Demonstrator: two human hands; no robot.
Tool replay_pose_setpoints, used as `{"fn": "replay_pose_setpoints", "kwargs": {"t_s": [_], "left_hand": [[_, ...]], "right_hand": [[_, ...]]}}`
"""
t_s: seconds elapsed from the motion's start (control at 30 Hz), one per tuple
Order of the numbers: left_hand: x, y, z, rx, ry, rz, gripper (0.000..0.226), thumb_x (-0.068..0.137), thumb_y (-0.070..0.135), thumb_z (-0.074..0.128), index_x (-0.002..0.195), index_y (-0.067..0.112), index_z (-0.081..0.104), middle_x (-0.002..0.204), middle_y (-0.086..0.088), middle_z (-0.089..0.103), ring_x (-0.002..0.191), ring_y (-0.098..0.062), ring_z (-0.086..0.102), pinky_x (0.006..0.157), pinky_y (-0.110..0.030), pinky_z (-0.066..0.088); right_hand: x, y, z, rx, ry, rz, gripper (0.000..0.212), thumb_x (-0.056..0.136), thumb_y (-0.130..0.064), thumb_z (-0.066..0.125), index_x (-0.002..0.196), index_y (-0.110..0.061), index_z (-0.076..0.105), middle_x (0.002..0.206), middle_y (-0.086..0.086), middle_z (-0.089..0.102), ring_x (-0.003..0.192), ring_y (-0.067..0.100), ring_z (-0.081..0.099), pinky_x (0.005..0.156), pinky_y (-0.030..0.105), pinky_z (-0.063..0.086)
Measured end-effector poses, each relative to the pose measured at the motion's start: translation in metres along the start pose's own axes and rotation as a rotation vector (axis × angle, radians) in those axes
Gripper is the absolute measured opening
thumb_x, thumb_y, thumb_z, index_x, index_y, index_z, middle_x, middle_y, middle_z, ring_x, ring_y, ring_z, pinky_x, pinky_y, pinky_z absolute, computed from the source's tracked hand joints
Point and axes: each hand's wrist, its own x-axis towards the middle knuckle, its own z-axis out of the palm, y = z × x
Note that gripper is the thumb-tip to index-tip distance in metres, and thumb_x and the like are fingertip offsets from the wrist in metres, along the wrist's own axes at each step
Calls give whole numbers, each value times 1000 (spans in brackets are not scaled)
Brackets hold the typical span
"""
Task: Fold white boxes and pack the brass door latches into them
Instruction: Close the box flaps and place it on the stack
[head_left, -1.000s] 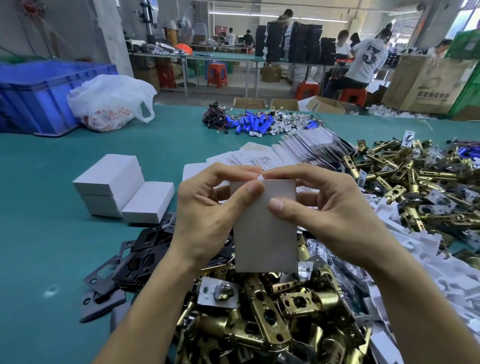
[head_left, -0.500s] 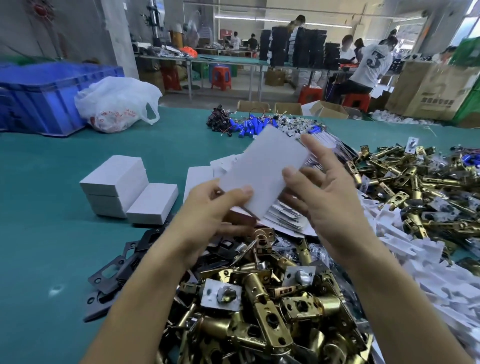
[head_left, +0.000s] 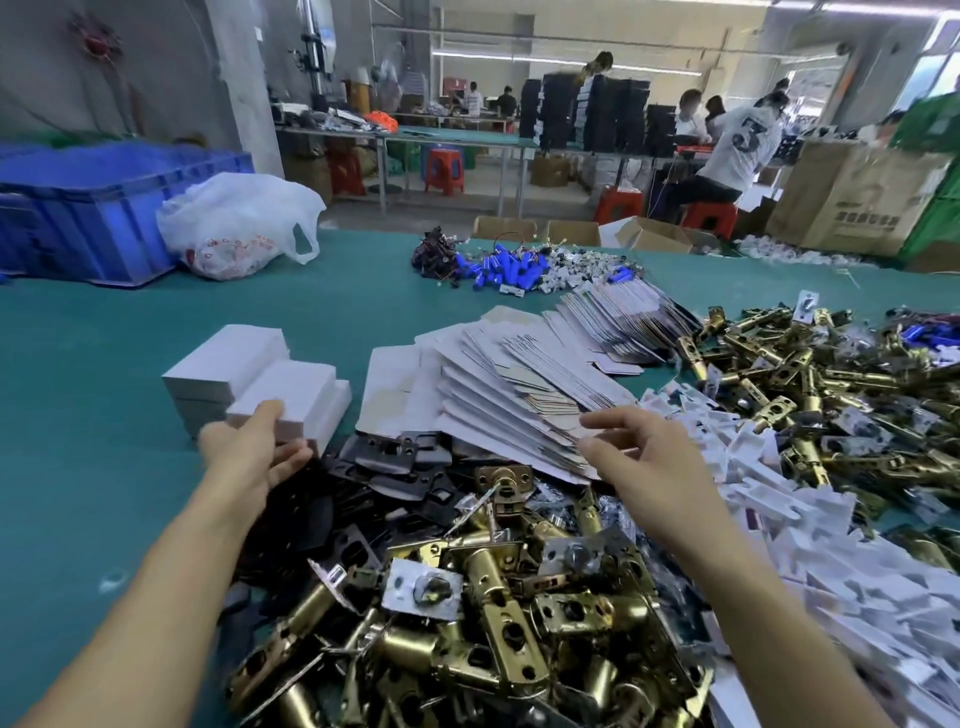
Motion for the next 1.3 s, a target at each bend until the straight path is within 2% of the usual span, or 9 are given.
{"fn": "replay_pose_setpoints", "kwargs": {"t_s": [0.27,0.37,0.5,0.63,0.73,0.9,1.03,1.2,1.3], "left_hand": [[2,-11,-3,-214,78,-23,20,92,13,75,91,5,57,86,-7,60,64,-17,60,47,-19,55],[0,-13,1,-281,73,-33,38,94,7,71,122,-8,52,90,-8,56,70,-16,62,59,-24,61],[1,-10,5,-235,42,-42,44,97,2,65,135,-7,45,97,-10,57,82,-17,66,74,-30,61],[-2,-20,6,168,139,187,65,86,16,78,140,19,42,135,-10,43,103,-22,57,80,-29,54],[-8,-31,5,604,152,438,71,78,29,84,140,32,49,138,-8,29,114,-24,38,98,-33,36],[-2,-31,5,1085,118,558,82,77,52,80,146,28,44,149,-4,22,136,-34,24,112,-52,29],[-5,-29,5,1131,110,607,65,87,51,70,139,20,46,154,-10,24,138,-39,25,109,-57,32],[-12,-27,4,1180,106,624,43,96,38,62,129,15,48,151,-15,29,129,-45,33,99,-55,39],[-13,-24,3,1157,96,614,39,92,37,68,121,16,51,144,-19,32,123,-45,35,93,-54,41]], "right_hand": [[16,15,3,-174,37,-31,9,92,-27,63,98,-32,66,79,-8,63,63,-3,58,54,15,39],[26,12,11,-238,23,-43,11,93,-23,61,100,-28,67,70,-7,61,57,-1,55,52,14,37],[47,1,30,-339,-50,-142,18,94,-19,59,110,-21,67,83,-6,61,70,1,54,62,10,37],[76,-11,55,-506,-192,-224,49,96,-23,56,144,-24,45,139,9,49,126,25,47,107,39,37],[95,-15,70,-708,-330,-240,71,97,-33,53,157,-30,15,163,9,21,148,29,22,118,47,24],[93,-4,78,-852,-391,-289,66,100,-35,47,157,-34,13,163,12,19,149,29,21,119,41,21],[82,-6,71,-867,-216,-401,59,101,-41,44,154,-38,18,136,3,53,122,30,50,98,45,41],[77,-10,74,-804,-168,-246,54,100,-55,38,142,-20,43,136,8,44,123,31,40,101,48,39],[76,-4,77,-802,-151,-148,52,99,-54,40,143,-26,43,147,12,35,133,34,33,108,47,29]]}}
